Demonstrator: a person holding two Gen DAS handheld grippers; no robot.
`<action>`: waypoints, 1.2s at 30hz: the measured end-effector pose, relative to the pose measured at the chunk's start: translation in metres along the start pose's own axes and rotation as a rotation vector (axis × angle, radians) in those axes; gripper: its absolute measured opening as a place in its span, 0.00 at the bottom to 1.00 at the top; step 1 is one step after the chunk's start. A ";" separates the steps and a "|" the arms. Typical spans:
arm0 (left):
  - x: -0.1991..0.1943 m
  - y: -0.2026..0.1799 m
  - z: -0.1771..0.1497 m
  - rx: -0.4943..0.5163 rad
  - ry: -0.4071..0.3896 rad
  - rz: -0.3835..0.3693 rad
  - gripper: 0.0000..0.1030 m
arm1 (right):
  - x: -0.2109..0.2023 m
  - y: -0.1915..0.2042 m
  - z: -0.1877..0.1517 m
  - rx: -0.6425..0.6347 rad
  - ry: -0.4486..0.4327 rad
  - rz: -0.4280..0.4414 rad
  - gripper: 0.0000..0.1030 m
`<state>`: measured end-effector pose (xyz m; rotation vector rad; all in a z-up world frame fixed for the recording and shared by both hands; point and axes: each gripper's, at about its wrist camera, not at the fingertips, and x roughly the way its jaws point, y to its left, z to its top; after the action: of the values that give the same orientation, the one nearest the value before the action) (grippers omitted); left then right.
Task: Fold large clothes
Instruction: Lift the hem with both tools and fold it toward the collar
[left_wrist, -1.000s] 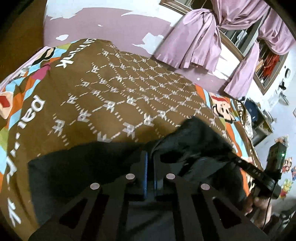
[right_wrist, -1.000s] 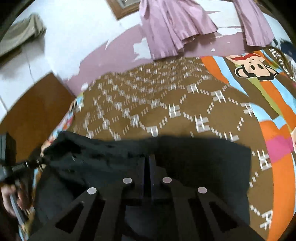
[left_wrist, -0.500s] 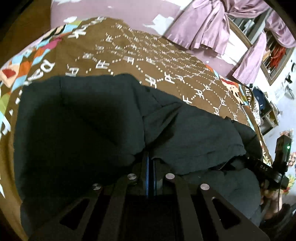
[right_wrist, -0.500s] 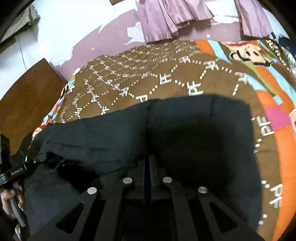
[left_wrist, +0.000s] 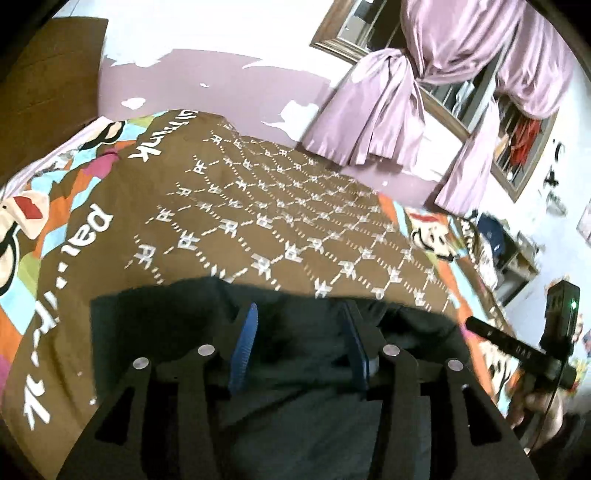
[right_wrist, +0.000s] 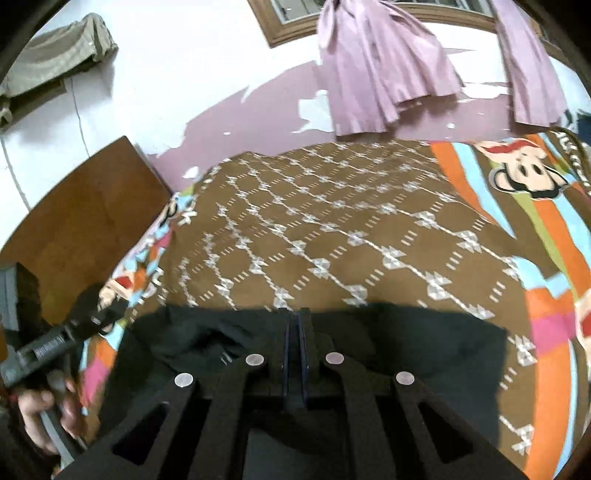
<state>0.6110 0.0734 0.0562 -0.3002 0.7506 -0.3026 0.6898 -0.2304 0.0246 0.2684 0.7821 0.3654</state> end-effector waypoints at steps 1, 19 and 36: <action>0.006 -0.003 0.007 -0.016 0.010 -0.003 0.40 | 0.007 0.003 0.003 0.009 0.004 0.018 0.05; 0.108 0.031 -0.043 0.012 0.371 -0.049 0.01 | 0.132 -0.008 -0.089 0.085 0.427 0.151 0.00; 0.108 0.031 -0.072 0.094 0.332 -0.026 0.01 | 0.091 -0.059 -0.090 0.120 0.272 -0.061 0.00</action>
<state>0.6405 0.0499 -0.0717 -0.1716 1.0562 -0.4168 0.6966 -0.2367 -0.1162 0.3098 1.0796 0.3008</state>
